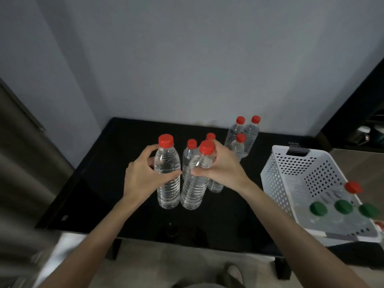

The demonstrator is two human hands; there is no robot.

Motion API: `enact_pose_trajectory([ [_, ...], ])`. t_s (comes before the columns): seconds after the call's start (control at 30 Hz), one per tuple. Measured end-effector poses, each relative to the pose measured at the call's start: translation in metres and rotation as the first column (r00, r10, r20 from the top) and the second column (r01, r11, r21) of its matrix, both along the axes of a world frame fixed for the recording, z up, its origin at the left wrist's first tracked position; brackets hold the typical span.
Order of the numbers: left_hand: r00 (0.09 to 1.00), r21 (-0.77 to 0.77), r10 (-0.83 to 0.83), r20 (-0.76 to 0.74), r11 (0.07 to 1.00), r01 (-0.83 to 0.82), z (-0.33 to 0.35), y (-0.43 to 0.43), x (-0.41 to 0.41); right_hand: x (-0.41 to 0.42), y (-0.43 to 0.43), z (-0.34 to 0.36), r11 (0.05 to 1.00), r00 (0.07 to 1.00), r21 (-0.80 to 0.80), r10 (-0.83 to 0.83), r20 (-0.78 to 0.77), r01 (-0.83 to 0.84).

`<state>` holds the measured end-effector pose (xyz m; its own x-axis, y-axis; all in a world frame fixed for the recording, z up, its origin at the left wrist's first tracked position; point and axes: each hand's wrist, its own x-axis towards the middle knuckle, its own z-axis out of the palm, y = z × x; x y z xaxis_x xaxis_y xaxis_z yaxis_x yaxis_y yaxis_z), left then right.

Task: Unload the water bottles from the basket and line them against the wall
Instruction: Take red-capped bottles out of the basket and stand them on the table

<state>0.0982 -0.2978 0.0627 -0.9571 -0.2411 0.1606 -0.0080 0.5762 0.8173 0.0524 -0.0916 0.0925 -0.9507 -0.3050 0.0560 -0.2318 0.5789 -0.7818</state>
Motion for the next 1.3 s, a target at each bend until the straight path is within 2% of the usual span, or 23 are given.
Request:
enact_pose_trajectory([
  [0.17,0.996,-0.027,0.039,0.084,0.999,-0.037,-0.035,-0.028,-0.002,-0.003,-0.031,-0.040,1.000,1.000,0.003,-0.017,0.019,0.017],
  [0.33,0.987,0.026,0.030,0.155,0.999,-0.034,-0.069,-0.040,-0.006,-0.009,-0.040,-0.075,0.997,0.997,0.064,-0.038,0.062,0.034],
  [0.57,0.983,0.066,0.025,0.180,0.997,-0.037,-0.098,-0.044,-0.006,-0.009,-0.036,-0.101,0.994,0.993,0.109,-0.044,0.108,0.032],
  [0.7,0.975,0.098,0.001,0.223,0.995,-0.024,-0.107,-0.044,-0.005,-0.005,-0.032,-0.109,0.996,0.991,0.078,-0.041,0.128,0.031],
  [0.87,0.978,0.130,-0.036,0.208,0.991,0.009,-0.114,-0.041,-0.001,-0.003,-0.030,-0.113,0.999,0.983,0.052,-0.005,0.182,-0.005],
  [1.03,0.992,0.213,-0.039,0.121,0.977,0.012,-0.105,-0.040,0.006,0.005,-0.024,-0.105,1.000,0.981,0.004,0.019,0.193,-0.020],
  [1.1,0.998,0.214,-0.019,0.066,0.977,0.005,-0.092,-0.038,0.007,0.009,-0.018,-0.096,1.000,0.991,-0.026,0.009,0.134,-0.005],
  [1.3,0.970,-0.049,-0.084,-0.230,0.996,0.075,-0.037,-0.016,0.014,0.026,0.017,-0.052,0.998,0.989,-0.009,-0.061,-0.133,0.060],
])
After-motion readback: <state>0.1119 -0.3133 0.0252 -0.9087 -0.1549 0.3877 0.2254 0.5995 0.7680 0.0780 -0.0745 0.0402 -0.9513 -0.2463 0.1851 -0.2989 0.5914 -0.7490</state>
